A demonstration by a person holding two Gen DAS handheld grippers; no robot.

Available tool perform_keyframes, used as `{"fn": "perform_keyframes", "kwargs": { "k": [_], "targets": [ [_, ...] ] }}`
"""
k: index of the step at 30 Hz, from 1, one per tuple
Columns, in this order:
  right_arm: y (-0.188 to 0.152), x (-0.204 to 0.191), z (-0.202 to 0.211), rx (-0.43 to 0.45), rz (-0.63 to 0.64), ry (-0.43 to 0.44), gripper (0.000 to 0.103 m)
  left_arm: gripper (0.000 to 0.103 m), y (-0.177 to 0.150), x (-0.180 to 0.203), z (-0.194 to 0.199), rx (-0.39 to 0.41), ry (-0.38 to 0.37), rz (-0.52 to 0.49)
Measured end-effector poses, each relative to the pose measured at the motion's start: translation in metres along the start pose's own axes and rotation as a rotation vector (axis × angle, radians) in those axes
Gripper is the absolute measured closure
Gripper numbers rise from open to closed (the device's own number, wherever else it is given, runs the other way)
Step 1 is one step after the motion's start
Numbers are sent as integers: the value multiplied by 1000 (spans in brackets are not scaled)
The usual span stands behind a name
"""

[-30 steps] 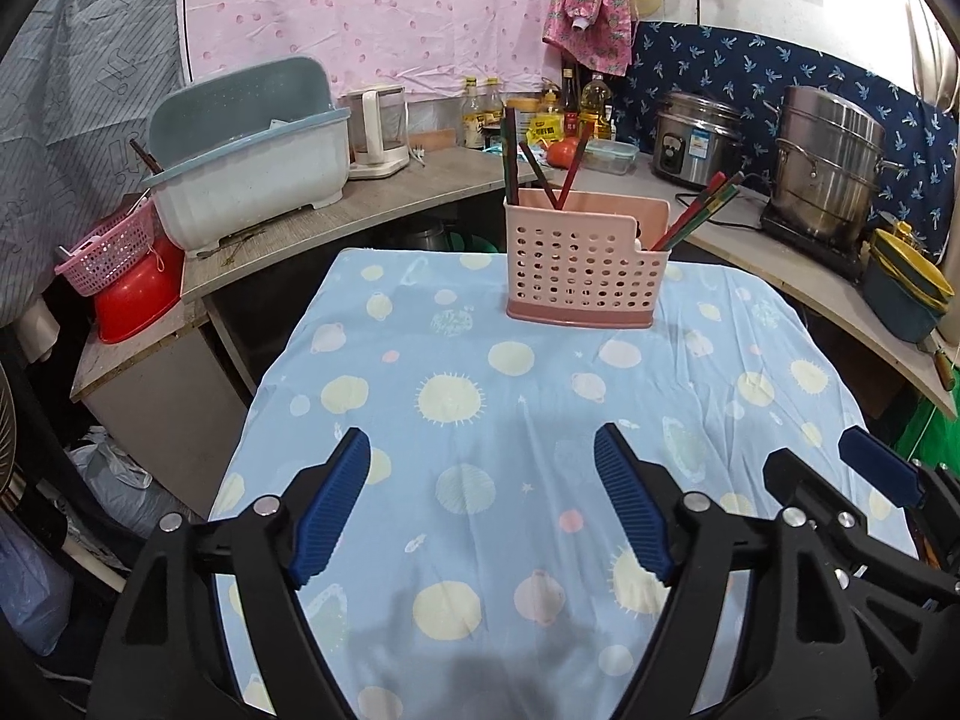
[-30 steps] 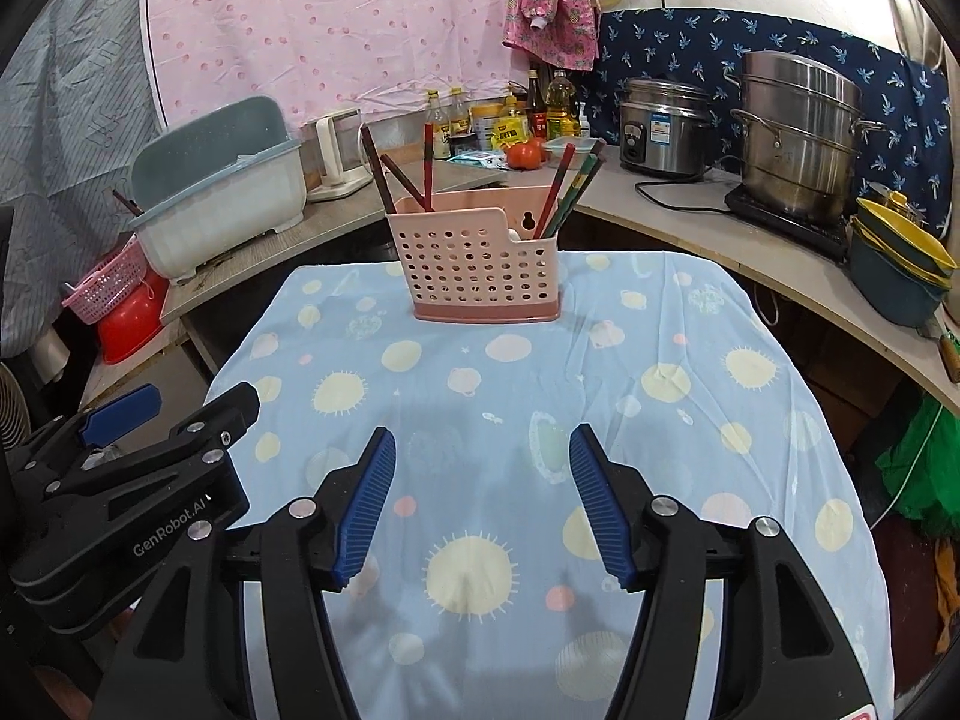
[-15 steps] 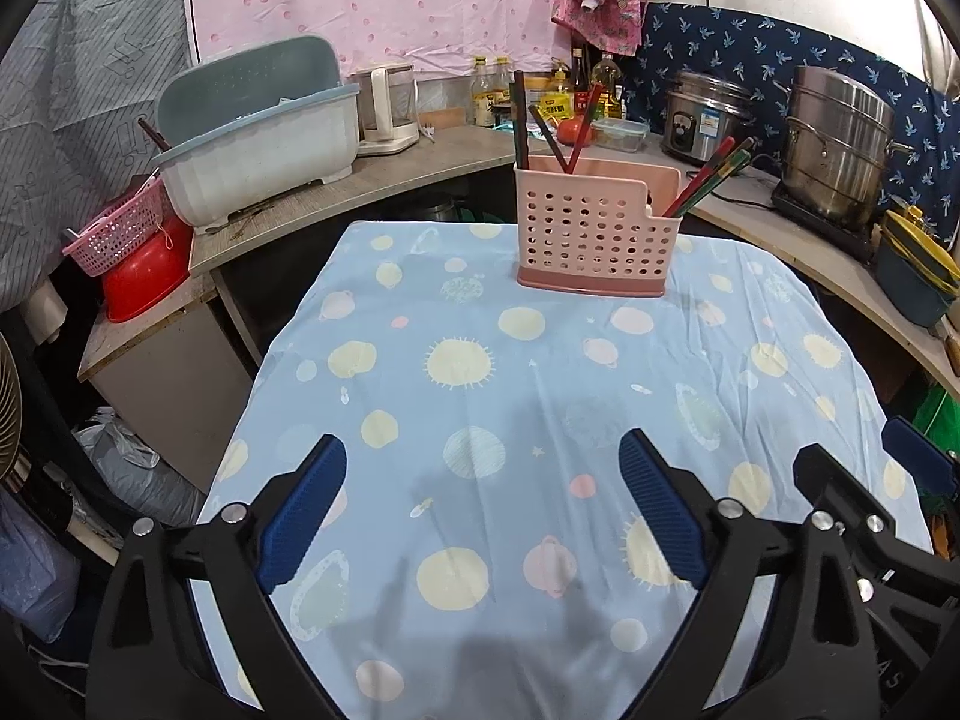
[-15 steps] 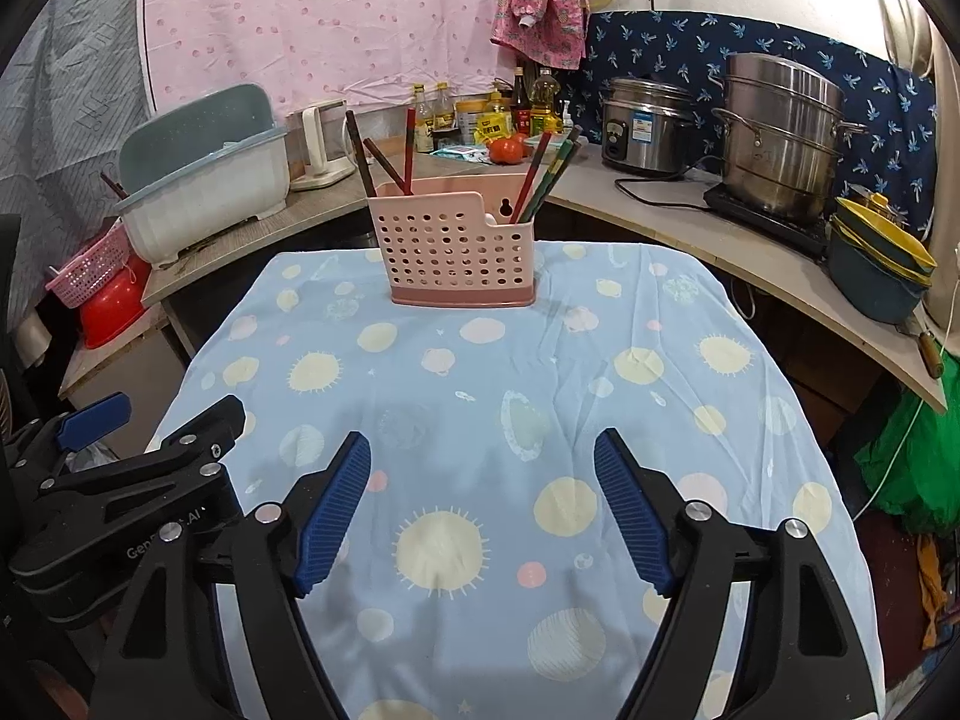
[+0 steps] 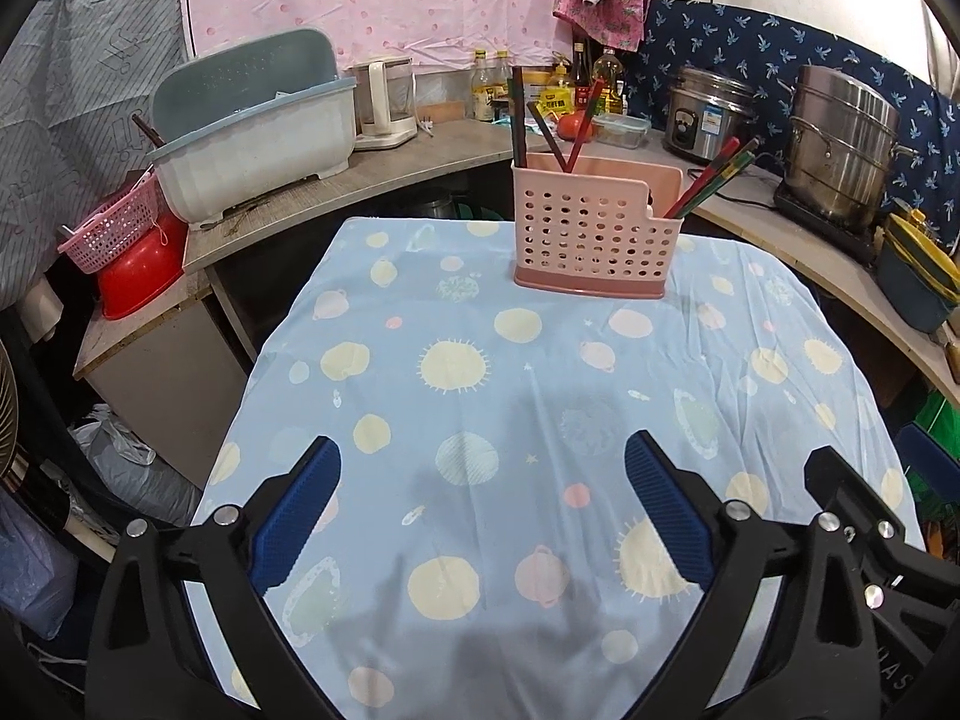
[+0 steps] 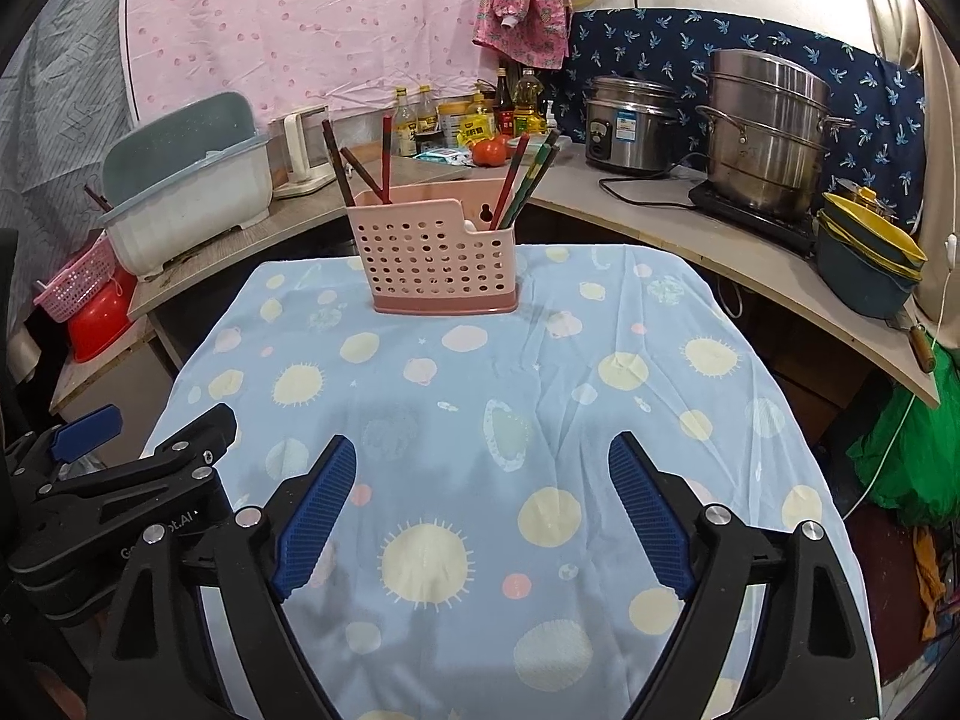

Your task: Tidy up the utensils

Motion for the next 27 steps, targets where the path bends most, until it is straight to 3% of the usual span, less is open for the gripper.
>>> {"fn": "perform_keyframes", "kwargs": {
  "k": [27],
  "targets": [
    [51,6,-34,30,-10,-24,16,9,57,5,-32,27,14,14]
  ]
}}
Point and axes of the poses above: each gripper's, at about its wrist camera, not at the fingertips, and z roughly against the way its jaws point, x to its right, y to its top, the point moved 8 cm from there along -z, roughly the way its jaws point, and after that the axes turned 7 degrees about x, right-handed, at the moved point
